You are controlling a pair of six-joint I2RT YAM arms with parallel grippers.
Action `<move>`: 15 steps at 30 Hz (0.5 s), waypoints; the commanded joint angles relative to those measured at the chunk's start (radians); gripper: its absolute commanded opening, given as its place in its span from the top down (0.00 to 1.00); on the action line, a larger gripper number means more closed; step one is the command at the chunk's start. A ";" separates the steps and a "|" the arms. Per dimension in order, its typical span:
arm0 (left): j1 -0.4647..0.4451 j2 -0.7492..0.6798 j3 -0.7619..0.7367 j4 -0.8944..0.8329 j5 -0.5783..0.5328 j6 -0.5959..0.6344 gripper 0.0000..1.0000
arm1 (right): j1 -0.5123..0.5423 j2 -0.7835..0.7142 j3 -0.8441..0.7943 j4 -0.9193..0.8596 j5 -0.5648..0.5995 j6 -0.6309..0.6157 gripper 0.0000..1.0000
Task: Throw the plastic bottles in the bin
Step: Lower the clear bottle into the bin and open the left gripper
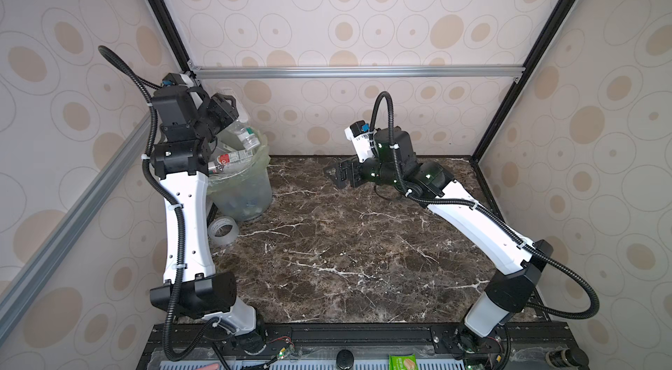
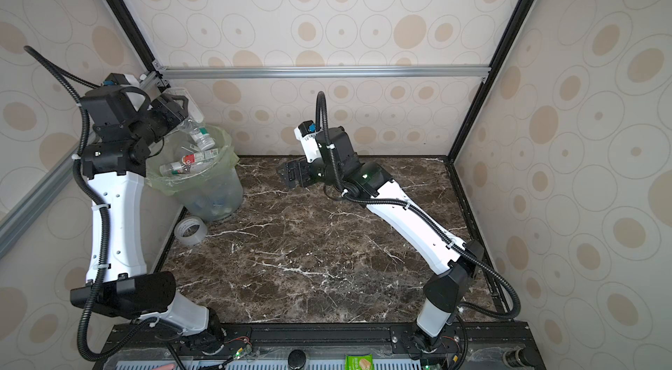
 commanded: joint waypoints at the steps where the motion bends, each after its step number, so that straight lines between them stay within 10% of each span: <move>1: 0.000 -0.009 0.130 0.073 -0.107 0.029 0.44 | 0.005 0.001 -0.007 0.017 -0.001 -0.017 0.00; 11: 0.020 0.048 -0.032 0.077 -0.228 0.094 0.44 | 0.005 0.047 0.001 0.017 -0.024 -0.004 0.00; 15: 0.028 0.188 0.028 -0.073 -0.181 0.095 0.23 | 0.005 0.050 -0.010 0.019 -0.031 0.001 0.00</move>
